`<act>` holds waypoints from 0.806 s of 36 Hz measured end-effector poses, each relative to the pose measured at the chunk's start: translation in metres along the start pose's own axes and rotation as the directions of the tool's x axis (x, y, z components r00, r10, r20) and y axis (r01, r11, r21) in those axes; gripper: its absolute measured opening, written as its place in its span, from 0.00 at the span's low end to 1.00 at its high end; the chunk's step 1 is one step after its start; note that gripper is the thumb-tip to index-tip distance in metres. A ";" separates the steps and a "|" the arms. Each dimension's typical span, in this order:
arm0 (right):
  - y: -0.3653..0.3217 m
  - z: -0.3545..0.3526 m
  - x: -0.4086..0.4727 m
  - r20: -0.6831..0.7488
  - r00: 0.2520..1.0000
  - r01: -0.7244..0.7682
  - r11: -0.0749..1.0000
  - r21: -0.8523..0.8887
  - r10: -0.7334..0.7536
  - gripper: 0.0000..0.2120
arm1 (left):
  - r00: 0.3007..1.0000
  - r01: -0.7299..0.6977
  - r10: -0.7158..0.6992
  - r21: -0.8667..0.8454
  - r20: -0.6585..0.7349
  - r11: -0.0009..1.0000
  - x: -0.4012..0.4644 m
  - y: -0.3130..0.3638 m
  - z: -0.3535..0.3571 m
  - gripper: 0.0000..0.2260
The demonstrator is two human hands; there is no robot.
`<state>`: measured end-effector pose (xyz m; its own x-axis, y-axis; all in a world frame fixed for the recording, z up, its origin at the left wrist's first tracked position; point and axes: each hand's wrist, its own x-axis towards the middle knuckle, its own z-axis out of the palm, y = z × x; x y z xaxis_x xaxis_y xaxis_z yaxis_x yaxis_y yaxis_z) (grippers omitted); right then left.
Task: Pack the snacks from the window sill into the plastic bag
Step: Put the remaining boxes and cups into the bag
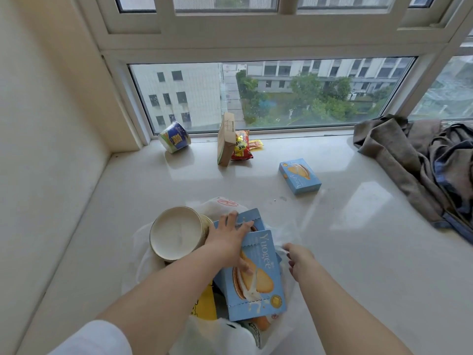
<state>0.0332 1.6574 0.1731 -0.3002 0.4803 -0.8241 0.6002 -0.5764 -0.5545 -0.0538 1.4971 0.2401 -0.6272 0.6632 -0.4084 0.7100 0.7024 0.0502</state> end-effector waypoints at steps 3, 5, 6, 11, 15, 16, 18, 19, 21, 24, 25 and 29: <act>-0.003 -0.005 0.000 -0.033 0.998 0.056 0.992 0.113 -0.053 0.04 | 1.000 0.006 -0.006 -0.002 0.001 1.000 0.001 -0.002 0.000 0.52; -0.007 -0.013 0.000 -0.071 0.992 0.122 0.963 0.241 -0.108 0.11 | 1.000 0.009 -0.009 -0.012 -0.001 1.000 0.003 -0.002 0.000 0.52; -0.010 -0.017 -0.004 -0.069 0.989 0.143 0.940 0.309 -0.128 0.12 | 1.000 0.009 -0.009 -0.012 -0.001 1.000 0.004 -0.003 0.000 0.52; -0.026 -0.052 -0.031 0.026 0.982 0.146 0.837 0.528 -0.187 0.10 | 1.000 0.012 -0.012 -0.021 0.015 1.000 0.009 -0.005 -0.003 0.50; -0.042 -0.077 -0.080 0.407 0.882 -0.017 0.846 0.533 -0.239 0.03 | 0.999 0.024 -0.023 -0.018 0.031 1.000 0.014 -0.006 -0.004 0.50; -0.045 -0.080 -0.090 0.423 0.872 -0.004 0.863 0.506 -0.244 0.06 | 0.999 0.025 -0.024 -0.026 0.036 0.999 0.015 -0.006 -0.003 0.51; -0.052 -0.080 -0.106 0.411 0.873 0.058 0.893 0.447 -0.263 0.16 | 0.999 0.033 -0.031 -0.044 0.040 0.998 0.017 -0.003 -0.003 0.51; -0.057 -0.076 -0.115 0.401 0.872 0.094 0.900 0.425 -0.281 0.18 | 0.999 0.038 -0.037 -0.046 0.036 0.998 0.017 0.000 -0.004 0.51; -0.066 -0.066 -0.127 0.391 0.860 0.153 0.897 0.415 -0.328 0.17 | 0.999 0.036 -0.035 -0.035 0.018 0.999 0.015 0.007 -0.003 0.51; -0.079 -0.049 -0.131 0.330 0.861 0.205 0.858 0.471 -0.387 0.14 | 0.999 -0.021 0.022 0.018 -0.025 1.000 0.003 0.026 0.004 0.48; -0.080 -0.044 -0.129 0.300 0.866 0.211 0.838 0.503 -0.399 0.12 | 0.998 -0.048 0.049 0.034 -0.046 0.998 -0.002 0.033 0.007 0.46; -0.077 -0.030 -0.123 0.218 0.876 0.233 0.773 0.589 -0.430 0.10 | 0.994 -0.099 0.100 0.025 -0.048 0.995 -0.011 0.037 0.004 0.38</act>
<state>0.0462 1.6623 0.3204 -0.6826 0.5247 -0.5087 -0.0428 -0.7236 -0.6889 -0.0199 1.5148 0.2430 -0.5675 0.7421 -0.3568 0.7765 0.6264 0.0678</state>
